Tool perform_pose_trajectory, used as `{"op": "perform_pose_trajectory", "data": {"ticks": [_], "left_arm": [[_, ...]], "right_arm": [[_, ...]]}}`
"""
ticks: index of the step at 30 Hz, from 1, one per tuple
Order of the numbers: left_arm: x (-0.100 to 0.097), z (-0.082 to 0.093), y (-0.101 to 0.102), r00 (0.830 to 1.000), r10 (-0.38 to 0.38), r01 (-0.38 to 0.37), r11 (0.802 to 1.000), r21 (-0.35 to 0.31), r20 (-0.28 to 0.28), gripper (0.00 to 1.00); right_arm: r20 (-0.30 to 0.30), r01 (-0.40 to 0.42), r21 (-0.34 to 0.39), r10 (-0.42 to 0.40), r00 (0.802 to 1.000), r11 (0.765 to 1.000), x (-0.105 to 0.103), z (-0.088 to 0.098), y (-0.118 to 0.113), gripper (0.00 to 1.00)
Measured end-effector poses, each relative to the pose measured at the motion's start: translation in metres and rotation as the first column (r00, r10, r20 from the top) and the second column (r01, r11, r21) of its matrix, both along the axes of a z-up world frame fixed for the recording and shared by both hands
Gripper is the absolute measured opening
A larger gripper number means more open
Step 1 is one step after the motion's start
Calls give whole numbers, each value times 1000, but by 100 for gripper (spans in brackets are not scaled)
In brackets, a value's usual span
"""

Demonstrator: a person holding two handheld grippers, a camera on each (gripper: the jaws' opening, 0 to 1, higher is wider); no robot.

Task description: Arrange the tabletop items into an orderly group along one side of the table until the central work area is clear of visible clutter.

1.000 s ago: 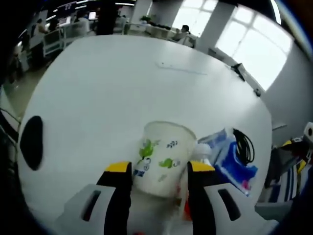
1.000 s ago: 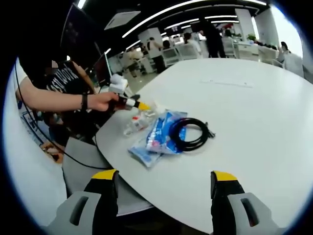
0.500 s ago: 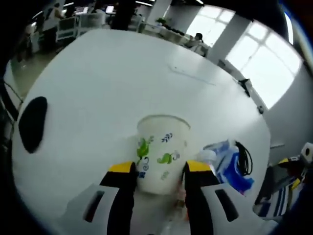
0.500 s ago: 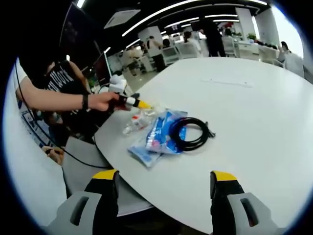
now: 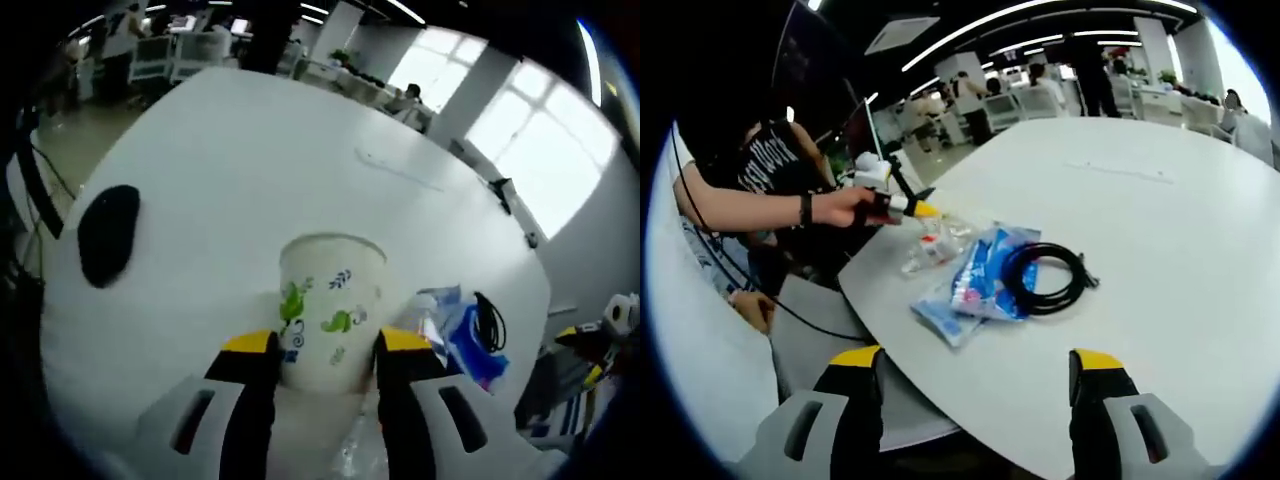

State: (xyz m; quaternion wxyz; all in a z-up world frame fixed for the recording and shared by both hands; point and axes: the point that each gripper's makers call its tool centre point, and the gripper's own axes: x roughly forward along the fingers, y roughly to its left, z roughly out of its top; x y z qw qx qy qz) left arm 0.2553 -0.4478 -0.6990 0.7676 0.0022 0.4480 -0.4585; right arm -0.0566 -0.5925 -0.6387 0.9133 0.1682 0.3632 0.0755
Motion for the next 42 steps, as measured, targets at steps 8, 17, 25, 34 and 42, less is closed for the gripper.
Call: {"op": "perform_pose_trajectory", "data": {"ticks": [8, 17, 25, 34, 42], "left_arm": [[-9, 11, 22, 999, 36, -36, 999, -24, 10, 38], [-20, 25, 50, 997, 73, -71, 996, -49, 23, 38], [-25, 34, 71, 995, 81, -78, 996, -49, 50, 38], [-34, 47, 81, 994, 78, -73, 995, -62, 77, 38], [-40, 55, 82, 992, 59, -53, 997, -60, 109, 38]], "right_arm": [[20, -31, -6, 31, 999, 1000, 7, 3, 4, 76], [31, -59, -4, 59, 998, 998, 12, 0, 12, 76], [44, -70, -4, 70, 997, 998, 15, 0, 15, 76], [57, -70, 4, 70, 996, 998, 19, 4, 18, 75], [65, -84, 7, 84, 994, 996, 23, 7, 22, 74]]}}
